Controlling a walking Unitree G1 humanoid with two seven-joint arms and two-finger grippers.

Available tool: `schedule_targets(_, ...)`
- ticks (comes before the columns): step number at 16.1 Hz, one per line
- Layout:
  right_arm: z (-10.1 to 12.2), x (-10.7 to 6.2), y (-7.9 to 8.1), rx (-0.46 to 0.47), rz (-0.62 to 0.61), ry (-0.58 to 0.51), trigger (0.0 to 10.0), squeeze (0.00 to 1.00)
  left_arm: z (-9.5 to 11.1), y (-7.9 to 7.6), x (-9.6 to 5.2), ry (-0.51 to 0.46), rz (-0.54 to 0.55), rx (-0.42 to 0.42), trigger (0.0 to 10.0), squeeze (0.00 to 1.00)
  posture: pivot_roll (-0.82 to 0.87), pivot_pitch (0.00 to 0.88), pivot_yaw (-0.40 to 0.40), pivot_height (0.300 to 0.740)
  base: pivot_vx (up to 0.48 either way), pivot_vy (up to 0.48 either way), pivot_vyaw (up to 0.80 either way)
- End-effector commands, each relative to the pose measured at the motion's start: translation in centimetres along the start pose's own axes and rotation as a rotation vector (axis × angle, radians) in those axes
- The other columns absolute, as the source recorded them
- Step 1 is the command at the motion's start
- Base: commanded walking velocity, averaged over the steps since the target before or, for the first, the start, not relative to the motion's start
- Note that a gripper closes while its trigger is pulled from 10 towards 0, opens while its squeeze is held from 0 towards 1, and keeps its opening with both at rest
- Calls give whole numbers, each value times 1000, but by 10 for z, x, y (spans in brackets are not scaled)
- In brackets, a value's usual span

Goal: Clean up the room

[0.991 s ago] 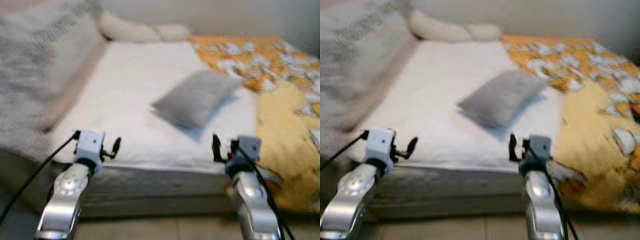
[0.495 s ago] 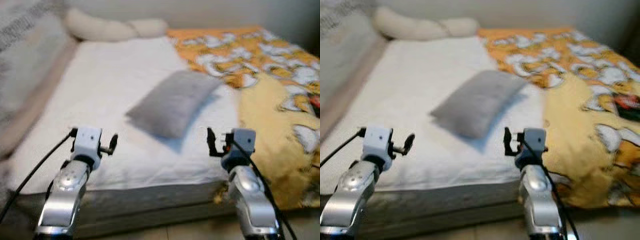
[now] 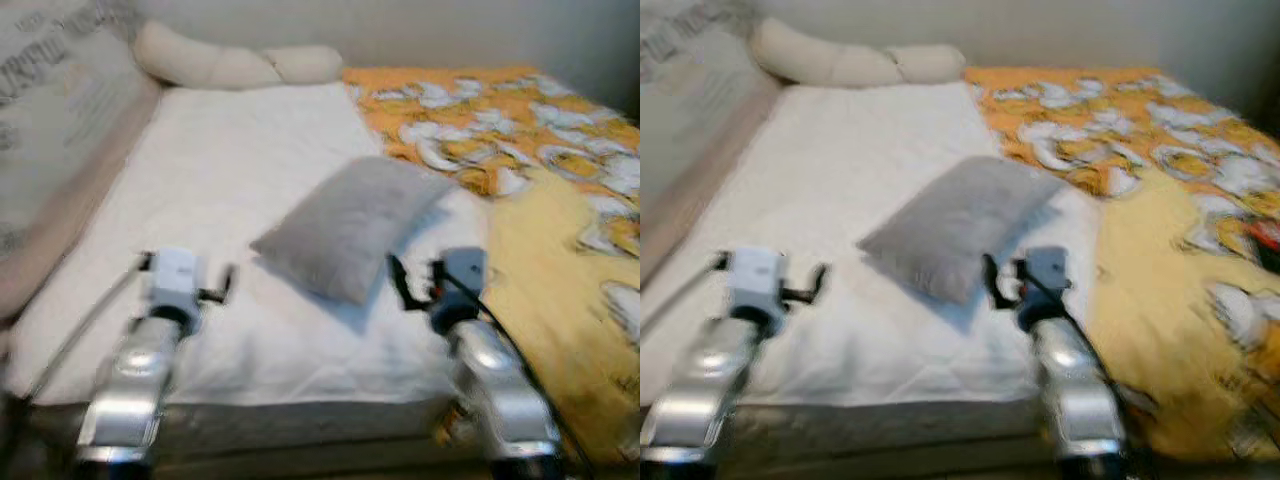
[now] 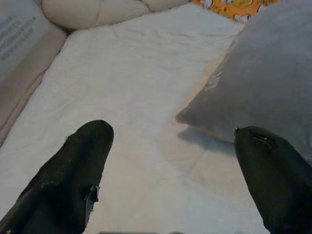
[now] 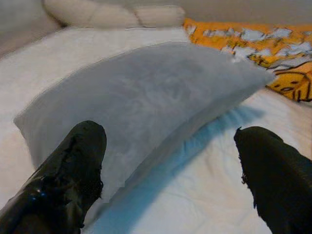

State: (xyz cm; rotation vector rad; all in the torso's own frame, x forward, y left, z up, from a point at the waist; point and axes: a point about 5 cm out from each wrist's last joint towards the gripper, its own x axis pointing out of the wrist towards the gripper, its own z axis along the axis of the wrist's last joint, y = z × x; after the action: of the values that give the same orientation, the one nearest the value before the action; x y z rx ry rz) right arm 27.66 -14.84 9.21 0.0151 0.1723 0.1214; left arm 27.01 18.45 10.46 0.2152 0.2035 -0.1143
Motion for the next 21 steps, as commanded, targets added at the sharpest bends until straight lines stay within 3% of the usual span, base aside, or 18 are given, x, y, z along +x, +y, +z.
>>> schedule_targets(1,6,2,9,6,30,-20,10000,0,0,10,-2,4,33,18,10000,0,-3,0,2,740,304,0,800)
schedule_targets(5,4,2,0,13,-4,-5,10000,0,1,10,-1,5,33,17,10000,0,-3,0,2,740,294,0,0)
schedule_targets(15,5,1,0,1,-10,-8,10000,0,0,9,-3,8,30,17,10000,0,0,0,3,740,238,0,0)
schedule_targets(16,7,0,-3,32,-28,-23,10000,0,1,8,-3,4,22,19,10000,0,0,0,3,740,0,0,0)
schedule_targets(17,7,-1,-5,63,-38,-24,10000,1000,0,7,-4,2,16,23,10000,0,-2,0,3,740,0,0,0)
schedule_targets(19,2,-2,-20,71,-140,11,10000,1000,-1,2,-5,1,-19,40,10000,0,-2,0,3,740,0,0,0)
schedule_targets(21,-2,-2,-38,141,-251,31,10000,1000,0,-3,-5,-8,-66,49,10000,0,-3,0,8,740,0,0,0)
